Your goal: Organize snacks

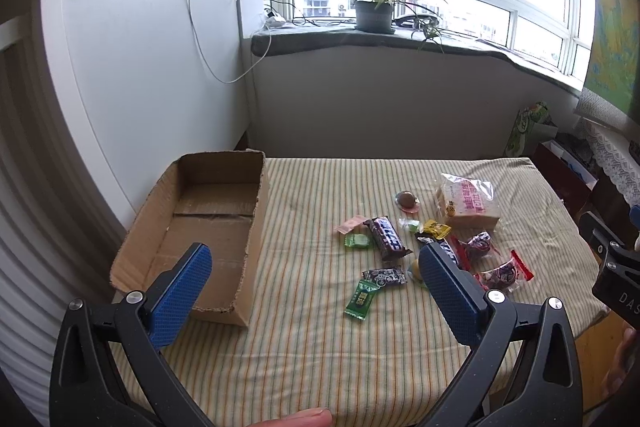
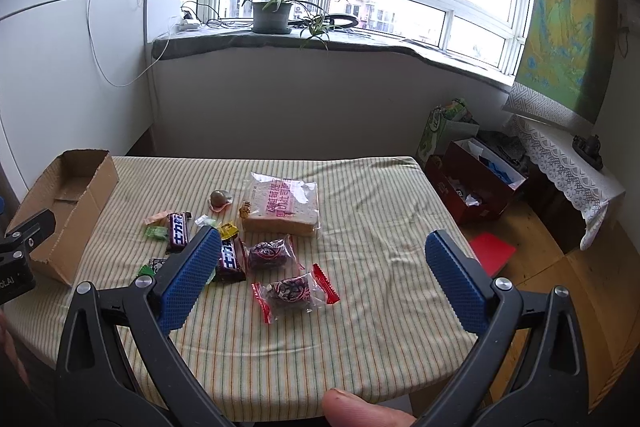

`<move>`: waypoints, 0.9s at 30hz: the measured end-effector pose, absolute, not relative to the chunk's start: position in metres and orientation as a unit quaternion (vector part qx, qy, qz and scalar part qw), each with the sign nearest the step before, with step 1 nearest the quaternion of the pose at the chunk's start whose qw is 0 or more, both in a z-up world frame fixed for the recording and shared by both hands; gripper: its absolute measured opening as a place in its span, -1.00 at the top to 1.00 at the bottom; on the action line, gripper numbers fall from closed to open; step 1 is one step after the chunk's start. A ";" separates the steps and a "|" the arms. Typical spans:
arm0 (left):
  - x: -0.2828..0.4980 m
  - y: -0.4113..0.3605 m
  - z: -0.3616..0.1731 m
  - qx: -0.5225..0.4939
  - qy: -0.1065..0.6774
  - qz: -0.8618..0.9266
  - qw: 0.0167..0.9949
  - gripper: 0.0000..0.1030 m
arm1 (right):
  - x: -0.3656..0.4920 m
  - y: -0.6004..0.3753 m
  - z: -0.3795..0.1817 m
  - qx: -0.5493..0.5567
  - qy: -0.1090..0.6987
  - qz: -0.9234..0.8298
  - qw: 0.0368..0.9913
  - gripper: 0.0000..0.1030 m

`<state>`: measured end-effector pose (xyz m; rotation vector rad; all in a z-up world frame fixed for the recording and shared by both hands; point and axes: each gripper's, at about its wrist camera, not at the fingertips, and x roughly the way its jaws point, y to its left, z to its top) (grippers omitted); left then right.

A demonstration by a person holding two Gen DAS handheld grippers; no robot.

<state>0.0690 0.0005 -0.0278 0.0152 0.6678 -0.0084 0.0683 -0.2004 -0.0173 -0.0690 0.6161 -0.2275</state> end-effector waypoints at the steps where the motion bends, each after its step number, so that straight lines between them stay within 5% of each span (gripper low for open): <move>1: 0.070 0.000 -0.028 0.009 0.328 -0.004 0.945 -1.00 | 0.068 -0.200 -0.017 -0.034 0.302 -0.112 0.946 -1.00; 27: 0.063 -0.001 -0.018 0.009 0.320 -0.005 0.947 -1.00 | 0.061 -0.193 -0.010 -0.042 0.298 -0.110 0.947 -1.00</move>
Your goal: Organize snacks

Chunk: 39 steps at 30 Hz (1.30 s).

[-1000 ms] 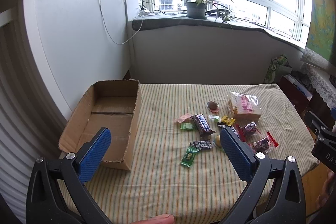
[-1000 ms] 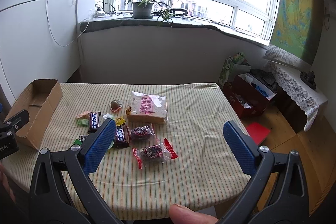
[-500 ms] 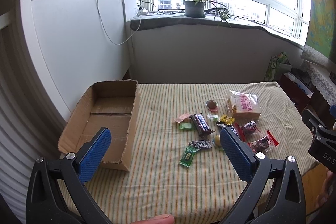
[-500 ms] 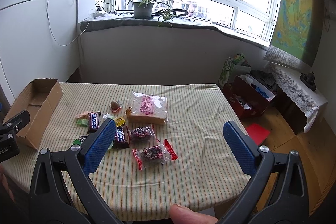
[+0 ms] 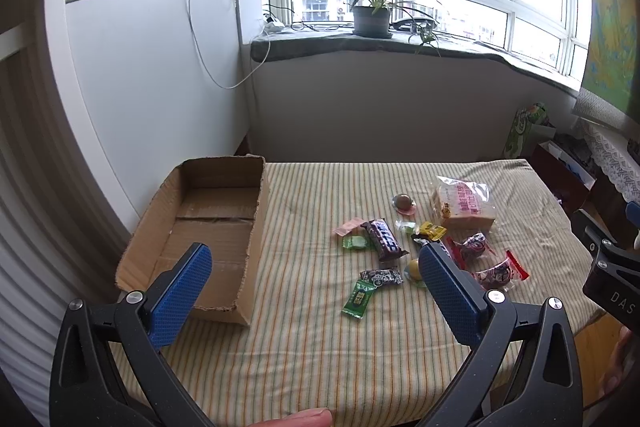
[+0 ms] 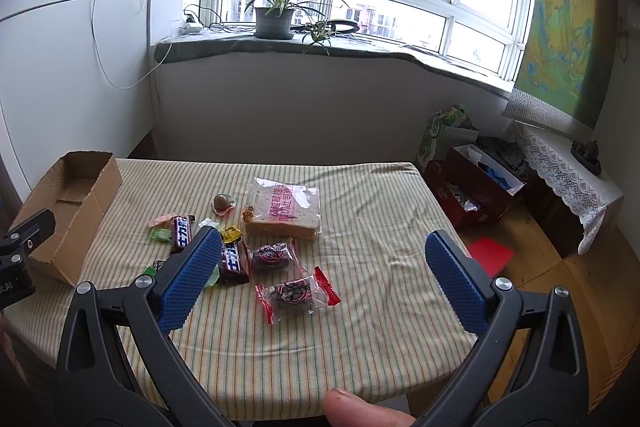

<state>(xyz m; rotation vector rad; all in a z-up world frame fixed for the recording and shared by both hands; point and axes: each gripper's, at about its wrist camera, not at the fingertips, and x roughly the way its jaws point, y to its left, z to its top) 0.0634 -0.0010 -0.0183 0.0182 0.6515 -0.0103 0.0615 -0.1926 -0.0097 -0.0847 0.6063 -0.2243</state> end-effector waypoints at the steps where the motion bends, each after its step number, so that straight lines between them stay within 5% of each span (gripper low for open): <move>1: 0.063 -0.001 -0.018 0.009 0.320 -0.004 0.948 -1.00 | 0.061 -0.193 -0.010 -0.042 0.297 -0.110 0.947 -1.00; 26: 0.062 0.000 -0.020 0.008 0.323 -0.004 0.946 -1.00 | 0.060 -0.198 -0.014 -0.039 0.305 -0.113 0.945 -1.00; 39: 0.086 -0.032 -0.055 0.003 0.375 -0.044 0.926 -1.00 | 0.096 -0.223 -0.083 -0.036 0.406 -0.072 0.910 -1.00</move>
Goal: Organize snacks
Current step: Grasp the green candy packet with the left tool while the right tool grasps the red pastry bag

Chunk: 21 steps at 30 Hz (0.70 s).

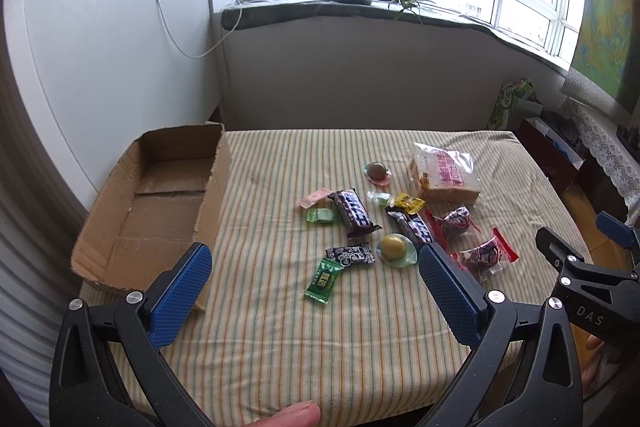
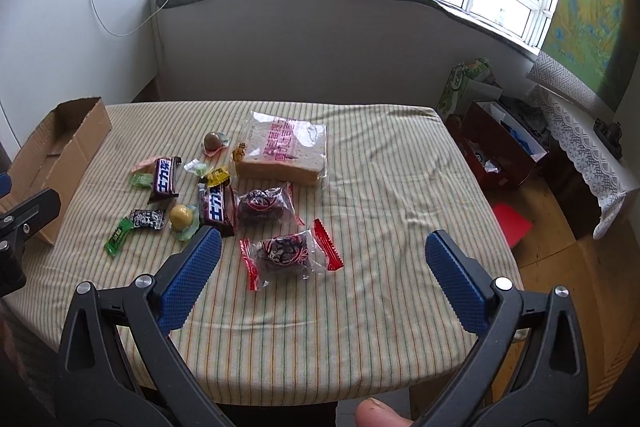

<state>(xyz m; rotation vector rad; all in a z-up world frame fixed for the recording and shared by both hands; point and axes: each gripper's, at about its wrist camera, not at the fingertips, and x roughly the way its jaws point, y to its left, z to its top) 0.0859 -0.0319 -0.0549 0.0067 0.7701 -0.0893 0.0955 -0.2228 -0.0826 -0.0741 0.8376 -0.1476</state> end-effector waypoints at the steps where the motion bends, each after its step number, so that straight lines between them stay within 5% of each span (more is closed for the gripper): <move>1: 0.089 -0.034 -0.062 0.000 0.384 -0.046 0.922 -1.00 | 0.099 -0.225 -0.092 -0.035 0.418 -0.067 0.905 -1.00; 11: 0.103 -0.044 -0.148 -0.023 0.468 -0.079 0.880 -1.00 | 0.106 -0.233 -0.153 -0.030 0.465 -0.042 0.884 -1.00; 21: 0.099 -0.034 -0.164 -0.049 0.487 -0.090 0.867 -1.00 | 0.110 -0.233 -0.165 -0.030 0.470 -0.044 0.881 -1.00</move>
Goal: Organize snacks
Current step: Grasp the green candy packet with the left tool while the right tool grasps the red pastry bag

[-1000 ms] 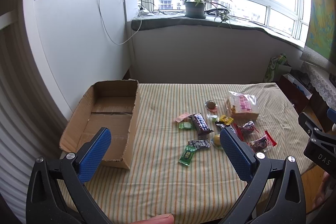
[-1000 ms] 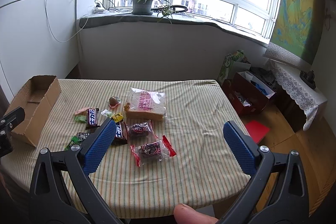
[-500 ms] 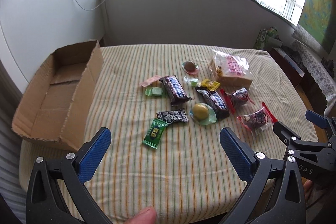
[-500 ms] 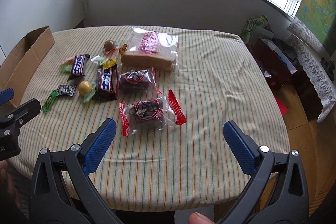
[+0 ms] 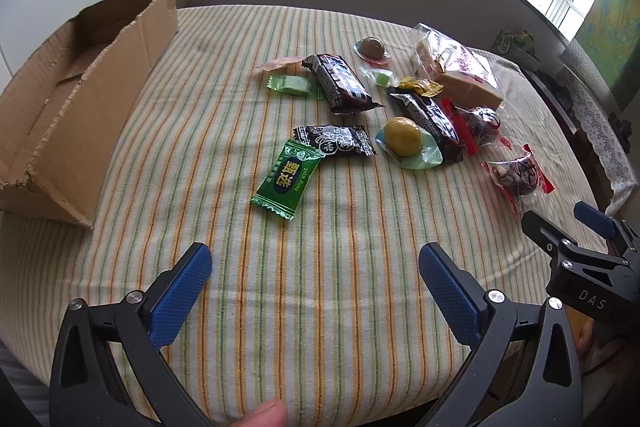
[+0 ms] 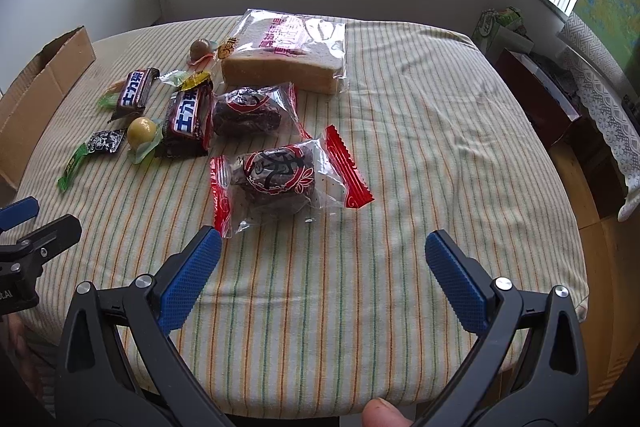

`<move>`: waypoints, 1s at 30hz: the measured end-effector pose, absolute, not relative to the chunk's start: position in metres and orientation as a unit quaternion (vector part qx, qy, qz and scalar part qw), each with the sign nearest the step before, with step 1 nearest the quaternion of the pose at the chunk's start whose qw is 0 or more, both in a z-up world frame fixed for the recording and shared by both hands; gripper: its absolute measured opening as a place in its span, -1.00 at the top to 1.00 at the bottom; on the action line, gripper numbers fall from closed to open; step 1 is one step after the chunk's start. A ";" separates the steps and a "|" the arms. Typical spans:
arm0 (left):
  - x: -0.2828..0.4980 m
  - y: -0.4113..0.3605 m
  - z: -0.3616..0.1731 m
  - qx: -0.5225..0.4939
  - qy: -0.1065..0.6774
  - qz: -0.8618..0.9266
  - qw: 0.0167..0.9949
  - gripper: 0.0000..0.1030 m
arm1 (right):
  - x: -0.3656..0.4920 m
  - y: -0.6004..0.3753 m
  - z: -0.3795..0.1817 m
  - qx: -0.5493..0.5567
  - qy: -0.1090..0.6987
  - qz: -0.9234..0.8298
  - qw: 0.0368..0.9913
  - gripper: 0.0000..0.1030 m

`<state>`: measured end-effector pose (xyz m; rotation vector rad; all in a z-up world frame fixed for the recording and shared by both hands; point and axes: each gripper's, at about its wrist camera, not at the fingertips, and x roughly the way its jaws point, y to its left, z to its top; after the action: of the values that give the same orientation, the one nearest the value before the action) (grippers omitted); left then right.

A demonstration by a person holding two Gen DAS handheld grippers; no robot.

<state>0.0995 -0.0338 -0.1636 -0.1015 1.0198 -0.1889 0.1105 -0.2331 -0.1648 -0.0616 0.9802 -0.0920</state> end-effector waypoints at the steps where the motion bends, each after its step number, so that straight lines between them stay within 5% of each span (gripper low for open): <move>1: 0.102 -0.032 -0.164 -0.048 0.486 -0.092 0.868 -1.00 | 0.111 -0.234 -0.166 -0.026 0.471 -0.041 0.881 -1.00; 23: 0.144 -0.010 -0.169 -0.059 0.494 -0.124 0.858 -0.99 | 0.140 -0.234 -0.179 -0.003 0.465 0.001 0.886 -1.00; 30: 0.150 -0.012 -0.170 -0.052 0.485 -0.129 0.864 -0.79 | 0.144 -0.230 -0.181 -0.010 0.460 0.022 0.887 -0.71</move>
<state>0.1503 -0.0123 -0.1698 -0.1085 1.0159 -0.2697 0.1442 -0.2302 -0.1808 -0.0210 0.9569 0.0449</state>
